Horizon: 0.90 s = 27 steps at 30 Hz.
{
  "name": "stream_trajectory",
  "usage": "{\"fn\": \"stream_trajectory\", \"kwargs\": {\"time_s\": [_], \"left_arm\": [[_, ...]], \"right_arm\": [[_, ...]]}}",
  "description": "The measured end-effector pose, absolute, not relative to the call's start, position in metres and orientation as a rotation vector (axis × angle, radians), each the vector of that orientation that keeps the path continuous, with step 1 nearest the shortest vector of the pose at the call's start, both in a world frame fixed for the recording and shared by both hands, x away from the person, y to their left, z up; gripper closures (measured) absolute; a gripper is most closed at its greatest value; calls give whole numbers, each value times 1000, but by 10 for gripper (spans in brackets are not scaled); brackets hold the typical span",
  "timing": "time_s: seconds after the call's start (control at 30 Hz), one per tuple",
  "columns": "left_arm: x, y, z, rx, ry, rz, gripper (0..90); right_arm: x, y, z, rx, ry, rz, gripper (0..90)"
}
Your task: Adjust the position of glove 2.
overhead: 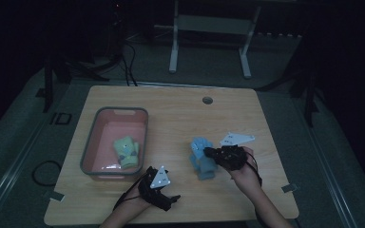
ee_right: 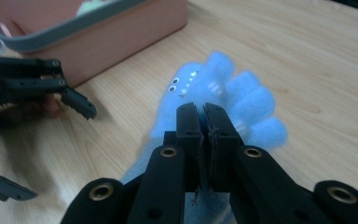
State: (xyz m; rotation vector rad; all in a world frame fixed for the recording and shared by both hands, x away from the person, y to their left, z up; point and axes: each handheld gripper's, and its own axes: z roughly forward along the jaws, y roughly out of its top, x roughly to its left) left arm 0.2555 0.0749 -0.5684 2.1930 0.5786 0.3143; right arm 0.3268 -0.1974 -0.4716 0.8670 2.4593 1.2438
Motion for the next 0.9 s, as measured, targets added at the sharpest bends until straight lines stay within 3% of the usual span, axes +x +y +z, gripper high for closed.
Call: {"fn": "stream_trajectory", "kwargs": {"time_s": [0.9], "left_arm": [[256,75,-568,2194,577,311,39]], "right_arm": [[340,-192,-533,928,2606,1054,841]]}}
